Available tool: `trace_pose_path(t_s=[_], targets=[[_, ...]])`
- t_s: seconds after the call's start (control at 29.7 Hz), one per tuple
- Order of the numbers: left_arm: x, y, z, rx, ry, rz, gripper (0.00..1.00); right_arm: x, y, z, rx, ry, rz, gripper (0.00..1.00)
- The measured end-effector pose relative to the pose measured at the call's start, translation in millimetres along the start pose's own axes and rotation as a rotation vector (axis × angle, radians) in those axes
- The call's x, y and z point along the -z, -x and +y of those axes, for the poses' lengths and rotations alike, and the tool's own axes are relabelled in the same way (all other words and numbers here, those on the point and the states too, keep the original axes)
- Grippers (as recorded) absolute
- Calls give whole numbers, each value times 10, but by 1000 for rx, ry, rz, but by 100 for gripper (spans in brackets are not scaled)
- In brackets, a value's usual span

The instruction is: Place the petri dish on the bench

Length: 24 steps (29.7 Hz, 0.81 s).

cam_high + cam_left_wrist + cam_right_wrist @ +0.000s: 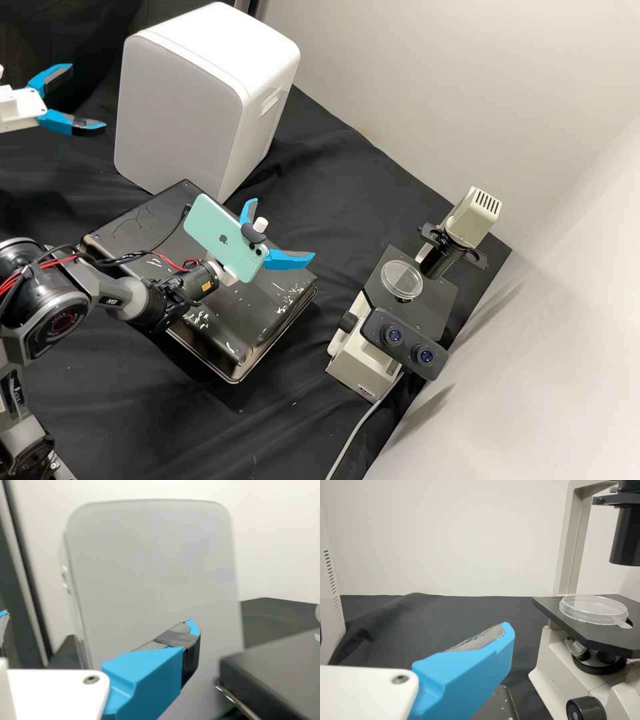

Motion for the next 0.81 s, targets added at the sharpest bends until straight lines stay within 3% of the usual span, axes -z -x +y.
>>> trace_pose_path(t_s=[0.13, 0.3, 0.5, 0.57, 0.81], targets=[[-92, 140, -72, 9, 9, -44, 100, 0, 0, 0, 0, 0, 0, 100], [-231, 314, -176, 15, 42, -123, 100, 0, 0, 0, 0, 0, 0, 100], [-405, 490, -288, 69, 47, -229, 100, 0, 0, 0, 0, 0, 0, 100], [-451, 540, -310, 80, 47, -259, 100, 0, 0, 0, 0, 0, 0, 100], [-626, 634, -261, 46, 12, -358, 100, 0, 0, 0, 0, 0, 0, 100]])
